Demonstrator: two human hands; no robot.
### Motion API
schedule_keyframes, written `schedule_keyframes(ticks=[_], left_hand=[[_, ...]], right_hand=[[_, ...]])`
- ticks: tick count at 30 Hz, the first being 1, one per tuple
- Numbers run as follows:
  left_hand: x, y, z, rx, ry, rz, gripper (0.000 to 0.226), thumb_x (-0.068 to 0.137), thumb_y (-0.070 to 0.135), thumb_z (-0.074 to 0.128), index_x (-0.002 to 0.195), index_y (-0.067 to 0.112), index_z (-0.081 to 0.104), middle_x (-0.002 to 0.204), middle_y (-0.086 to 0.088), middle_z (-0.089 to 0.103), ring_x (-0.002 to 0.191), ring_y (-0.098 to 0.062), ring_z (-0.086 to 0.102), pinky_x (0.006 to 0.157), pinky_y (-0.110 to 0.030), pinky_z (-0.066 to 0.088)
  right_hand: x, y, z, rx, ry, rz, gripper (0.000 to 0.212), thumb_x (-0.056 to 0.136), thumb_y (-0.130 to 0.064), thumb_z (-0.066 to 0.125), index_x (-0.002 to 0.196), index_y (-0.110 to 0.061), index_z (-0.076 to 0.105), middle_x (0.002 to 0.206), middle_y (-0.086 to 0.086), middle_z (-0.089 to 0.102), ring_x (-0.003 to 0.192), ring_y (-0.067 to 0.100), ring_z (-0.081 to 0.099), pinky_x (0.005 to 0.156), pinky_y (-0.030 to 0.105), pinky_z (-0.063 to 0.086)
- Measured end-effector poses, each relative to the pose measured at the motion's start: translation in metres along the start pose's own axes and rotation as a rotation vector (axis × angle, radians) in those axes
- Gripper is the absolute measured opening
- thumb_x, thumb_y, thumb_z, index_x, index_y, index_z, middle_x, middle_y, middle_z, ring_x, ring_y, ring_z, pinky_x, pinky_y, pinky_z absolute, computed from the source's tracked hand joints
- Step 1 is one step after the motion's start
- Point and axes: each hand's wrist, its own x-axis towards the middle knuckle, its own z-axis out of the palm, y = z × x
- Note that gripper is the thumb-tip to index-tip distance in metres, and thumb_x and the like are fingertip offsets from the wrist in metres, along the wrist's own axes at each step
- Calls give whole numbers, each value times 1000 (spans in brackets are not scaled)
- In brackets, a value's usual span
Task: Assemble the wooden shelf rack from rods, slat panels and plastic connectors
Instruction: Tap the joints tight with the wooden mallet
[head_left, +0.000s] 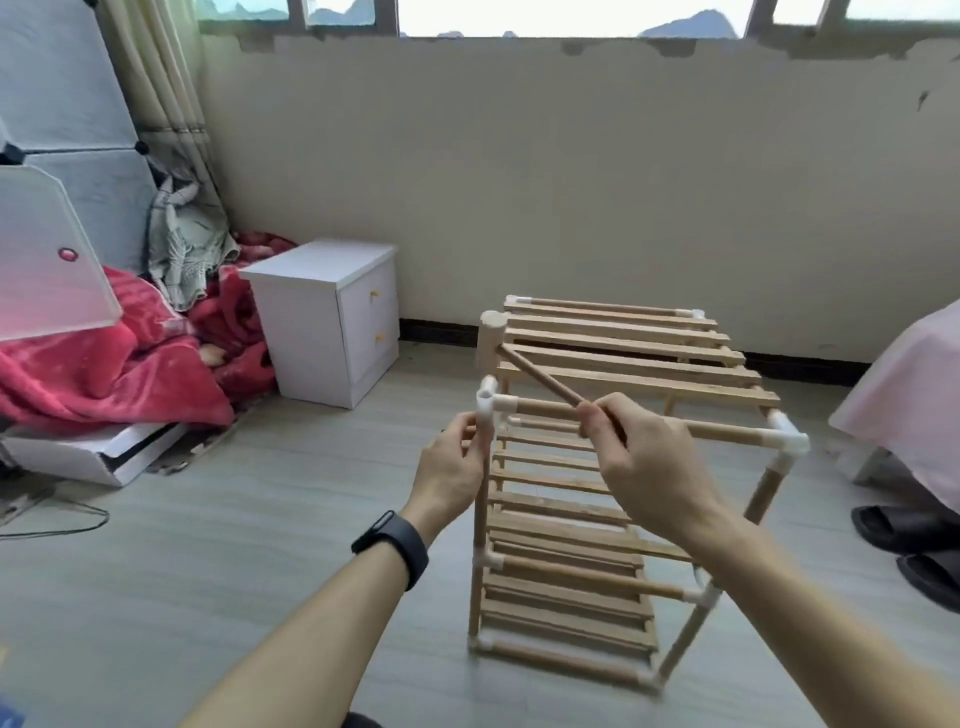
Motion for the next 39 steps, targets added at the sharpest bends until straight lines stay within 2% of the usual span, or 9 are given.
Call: schedule_keyframes(ticks=[8, 11, 17, 20, 25, 28, 32, 36, 39], left_hand=[[3, -4, 7, 117, 50, 18, 37, 102, 64, 29, 100, 37, 54, 91, 9, 67, 82, -10, 65, 74, -42, 60], [2, -4, 6, 120, 51, 19, 35, 103, 62, 31, 100, 35, 53, 87, 7, 66, 78, -12, 64, 72, -43, 59], [2, -5, 4, 140, 45, 49, 36, 102, 65, 29, 98, 36, 51, 80, 5, 62, 70, -13, 59, 66, -43, 56], [1, -5, 4, 130, 39, 43, 39, 101, 65, 29, 101, 34, 52, 86, 5, 64, 76, -14, 62, 70, -45, 57], [1, -7, 4, 142, 29, 55, 34, 102, 62, 31, 103, 34, 51, 83, 3, 64, 72, -15, 61, 67, -46, 58], [1, -5, 3, 127, 34, 42, 39, 102, 63, 30, 106, 32, 53, 87, 3, 65, 76, -16, 63, 71, -47, 58], [1, -6, 2, 139, 25, 49, 41, 102, 61, 32, 109, 28, 55, 85, 1, 65, 74, -18, 62, 70, -50, 58], [-1, -6, 2, 130, 27, 42, 39, 102, 62, 31, 108, 31, 54, 88, 3, 66, 78, -16, 64, 72, -48, 58], [-2, -5, 1, 139, 22, 43, 35, 103, 60, 33, 107, 32, 54, 88, 1, 67, 77, -17, 64, 69, -48, 58]], right_hand=[[2, -19, -17, -390, -200, 75, 37, 106, -50, 33, 91, -30, 60, 65, -6, 63, 56, 13, 60, 58, 41, 55], [7, -25, -25, -345, -208, 35, 32, 105, -48, 38, 93, -29, 60, 61, -3, 62, 48, 13, 56, 49, 36, 52], [8, -30, -33, -136, 217, -236, 21, 107, -32, 41, 97, -17, 52, 54, -6, 50, 40, 17, 50, 32, 19, 33], [2, -21, -26, -438, -223, -113, 25, 106, -40, 36, 97, -22, 51, 59, -3, 57, 41, 12, 50, 38, 25, 42], [-1, -19, -27, -102, 62, -225, 24, 106, -33, 39, 95, -17, 53, 53, -3, 50, 37, 17, 49, 30, 21, 35], [-3, -17, -24, -306, -280, -107, 28, 104, -44, 38, 92, -25, 54, 59, -2, 57, 41, 11, 51, 37, 20, 40], [-5, -17, -26, -90, 62, -198, 26, 105, -38, 37, 93, -20, 53, 53, -2, 51, 36, 17, 48, 30, 29, 38], [-8, -17, -21, -361, -229, -114, 28, 105, -44, 35, 91, -27, 53, 59, -2, 57, 42, 15, 53, 38, 33, 47], [-9, -19, -24, -99, 51, -187, 27, 104, -37, 40, 93, -18, 55, 51, -4, 51, 36, 17, 48, 30, 28, 37]])
